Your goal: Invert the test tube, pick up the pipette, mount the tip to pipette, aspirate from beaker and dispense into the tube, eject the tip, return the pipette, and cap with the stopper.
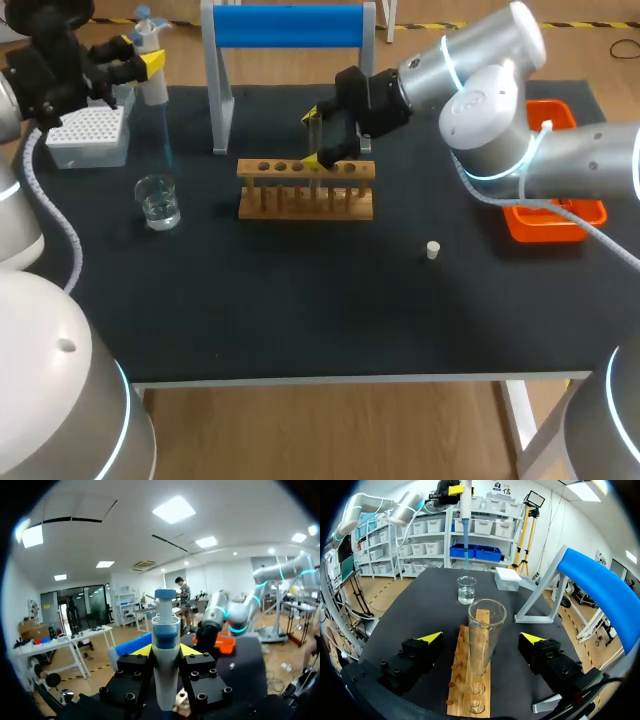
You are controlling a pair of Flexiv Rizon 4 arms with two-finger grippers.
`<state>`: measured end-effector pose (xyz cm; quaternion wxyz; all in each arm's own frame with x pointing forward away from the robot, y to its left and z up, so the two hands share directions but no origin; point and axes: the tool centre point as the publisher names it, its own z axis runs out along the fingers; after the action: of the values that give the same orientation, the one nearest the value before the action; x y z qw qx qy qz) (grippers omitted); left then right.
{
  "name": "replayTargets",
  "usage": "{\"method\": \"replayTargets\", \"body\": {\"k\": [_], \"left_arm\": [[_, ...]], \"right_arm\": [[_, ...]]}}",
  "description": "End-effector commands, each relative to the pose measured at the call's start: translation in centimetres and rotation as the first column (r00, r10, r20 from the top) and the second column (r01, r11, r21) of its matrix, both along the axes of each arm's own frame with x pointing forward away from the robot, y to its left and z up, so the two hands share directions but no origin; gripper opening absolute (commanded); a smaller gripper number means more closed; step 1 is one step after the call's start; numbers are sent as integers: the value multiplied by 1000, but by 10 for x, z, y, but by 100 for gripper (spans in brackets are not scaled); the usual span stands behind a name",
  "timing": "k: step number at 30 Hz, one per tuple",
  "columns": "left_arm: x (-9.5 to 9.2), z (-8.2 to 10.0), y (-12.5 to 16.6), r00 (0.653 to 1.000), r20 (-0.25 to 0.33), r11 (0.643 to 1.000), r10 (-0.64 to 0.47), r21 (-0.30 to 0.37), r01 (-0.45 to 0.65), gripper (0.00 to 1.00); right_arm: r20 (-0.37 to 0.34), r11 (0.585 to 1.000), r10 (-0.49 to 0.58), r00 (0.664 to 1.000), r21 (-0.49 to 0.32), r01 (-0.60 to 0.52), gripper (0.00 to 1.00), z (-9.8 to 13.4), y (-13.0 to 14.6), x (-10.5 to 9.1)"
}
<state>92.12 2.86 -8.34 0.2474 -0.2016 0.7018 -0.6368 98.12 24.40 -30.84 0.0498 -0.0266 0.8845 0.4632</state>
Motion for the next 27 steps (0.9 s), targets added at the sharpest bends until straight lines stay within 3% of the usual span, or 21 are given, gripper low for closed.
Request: {"method": "replayTargets", "body": {"k": [1, 9, 27], "left_arm": [[11, 10, -6, 999, -15, 999, -33, 16, 34, 0], [19, 28, -34, 994, -71, 996, -78, 45, 81, 0], [37, 84, -103, 982, -99, 986, -158, 36, 162, 0]], "right_arm": [[-2, 1000, 1, 1000, -3, -1, 100, 1, -1, 0], [-2, 1000, 1, 1000, -3, -1, 100, 1, -1, 0], [-2, 1000, 1, 1000, -3, -1, 100, 1, -1, 0]]}}
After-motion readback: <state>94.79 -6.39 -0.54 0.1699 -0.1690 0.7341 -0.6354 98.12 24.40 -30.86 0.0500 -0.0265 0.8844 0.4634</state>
